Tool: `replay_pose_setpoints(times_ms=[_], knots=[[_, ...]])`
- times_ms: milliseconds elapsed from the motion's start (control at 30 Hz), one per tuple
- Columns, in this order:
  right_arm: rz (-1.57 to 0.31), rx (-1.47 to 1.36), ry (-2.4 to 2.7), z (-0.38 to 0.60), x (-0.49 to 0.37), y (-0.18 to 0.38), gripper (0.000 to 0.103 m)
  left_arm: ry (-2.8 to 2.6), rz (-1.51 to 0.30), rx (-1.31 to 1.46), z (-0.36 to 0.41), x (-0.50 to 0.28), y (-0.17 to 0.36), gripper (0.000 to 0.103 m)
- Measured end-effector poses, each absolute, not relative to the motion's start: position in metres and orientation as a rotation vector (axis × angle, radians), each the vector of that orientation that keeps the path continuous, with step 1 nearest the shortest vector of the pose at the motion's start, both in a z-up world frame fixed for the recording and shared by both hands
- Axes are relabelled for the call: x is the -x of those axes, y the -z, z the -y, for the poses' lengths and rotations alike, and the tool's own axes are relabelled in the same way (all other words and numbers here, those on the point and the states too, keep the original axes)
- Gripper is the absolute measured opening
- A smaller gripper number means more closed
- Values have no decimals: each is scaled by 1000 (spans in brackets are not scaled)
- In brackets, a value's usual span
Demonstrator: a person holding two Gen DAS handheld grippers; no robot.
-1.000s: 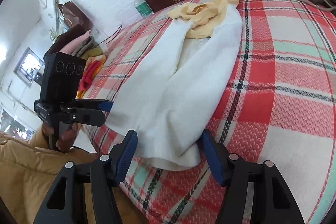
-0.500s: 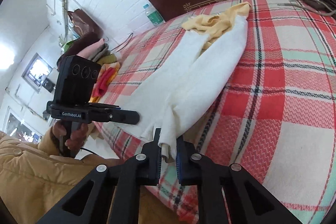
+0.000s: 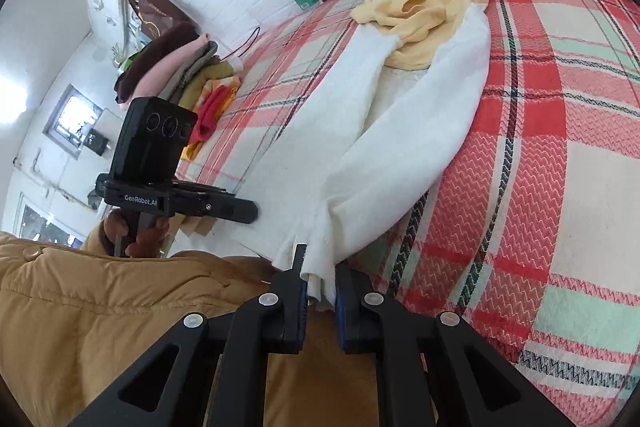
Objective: Fold clothes
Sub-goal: 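Grasp the hem with both tools and lift it toward the collar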
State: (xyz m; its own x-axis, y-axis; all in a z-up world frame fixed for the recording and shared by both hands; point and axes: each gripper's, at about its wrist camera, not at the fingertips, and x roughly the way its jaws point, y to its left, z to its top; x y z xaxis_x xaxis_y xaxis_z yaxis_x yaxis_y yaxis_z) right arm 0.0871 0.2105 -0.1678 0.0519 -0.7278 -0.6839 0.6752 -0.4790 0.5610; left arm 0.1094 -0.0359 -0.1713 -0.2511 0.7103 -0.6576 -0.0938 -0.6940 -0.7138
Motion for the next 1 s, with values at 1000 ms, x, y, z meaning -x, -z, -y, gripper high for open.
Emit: replay_pose_setpoints(times_ms=[1000], knots=[[203,-1071,1759,-165,65,81,10,-2108,782,1278,83,29,76,14]])
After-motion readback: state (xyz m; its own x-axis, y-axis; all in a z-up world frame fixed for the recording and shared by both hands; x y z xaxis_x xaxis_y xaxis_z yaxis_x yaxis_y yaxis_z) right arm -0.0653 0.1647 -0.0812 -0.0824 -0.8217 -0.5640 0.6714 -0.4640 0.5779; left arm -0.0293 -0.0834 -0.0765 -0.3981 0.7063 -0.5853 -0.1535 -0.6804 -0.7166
